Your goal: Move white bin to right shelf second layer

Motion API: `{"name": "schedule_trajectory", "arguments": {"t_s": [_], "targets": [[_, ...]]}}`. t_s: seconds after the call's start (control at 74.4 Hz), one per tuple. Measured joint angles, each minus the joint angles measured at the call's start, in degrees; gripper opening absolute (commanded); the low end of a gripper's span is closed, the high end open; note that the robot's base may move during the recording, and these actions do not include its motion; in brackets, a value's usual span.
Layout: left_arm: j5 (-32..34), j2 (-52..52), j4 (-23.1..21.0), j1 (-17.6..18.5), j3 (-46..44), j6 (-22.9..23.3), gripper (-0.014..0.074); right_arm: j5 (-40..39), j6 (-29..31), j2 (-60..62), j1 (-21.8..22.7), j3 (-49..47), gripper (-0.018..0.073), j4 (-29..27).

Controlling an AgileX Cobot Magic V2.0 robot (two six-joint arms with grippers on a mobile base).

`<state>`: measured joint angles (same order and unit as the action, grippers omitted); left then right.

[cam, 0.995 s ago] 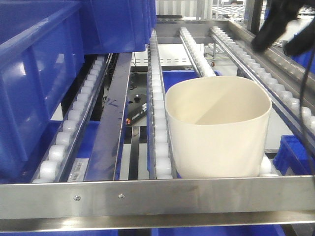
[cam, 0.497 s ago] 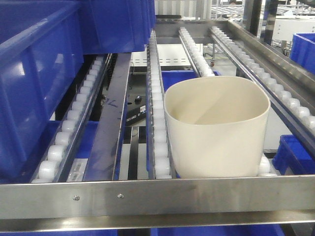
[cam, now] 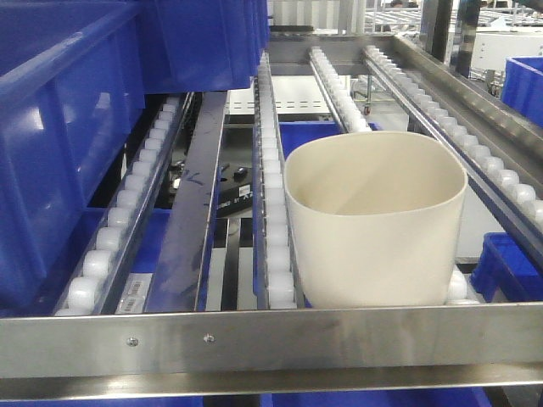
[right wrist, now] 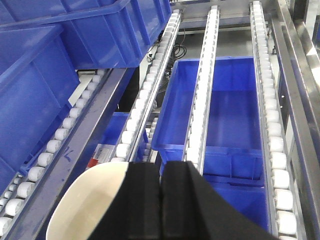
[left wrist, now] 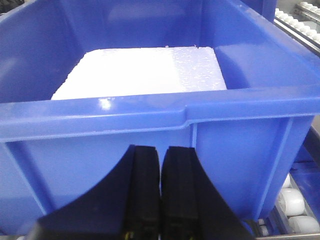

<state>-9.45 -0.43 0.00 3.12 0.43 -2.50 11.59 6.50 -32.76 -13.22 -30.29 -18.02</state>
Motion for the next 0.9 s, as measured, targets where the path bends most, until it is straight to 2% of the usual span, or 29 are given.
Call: {"name": "schedule_trajectory", "arguments": {"t_s": [0.511,0.605,0.834,0.901], "targets": [[0.0,0.0,0.0,0.0,0.0,0.0,0.0085,0.0,0.0,1.21,0.27,0.09,0.0053,0.0],[0.0,0.0,0.0,0.0,0.0,0.0,0.0085,0.0,0.0,3.3,2.69,0.37,0.0053,0.0],[0.0,0.0,0.0,0.0,0.0,0.0,0.0085,-0.08,0.0,9.78,12.72,6.63,0.0053,0.0],[0.0,0.0,0.0,0.0,0.0,0.0,0.0085,-0.08,0.0,11.82,13.73,8.88,0.0053,0.0]]}}
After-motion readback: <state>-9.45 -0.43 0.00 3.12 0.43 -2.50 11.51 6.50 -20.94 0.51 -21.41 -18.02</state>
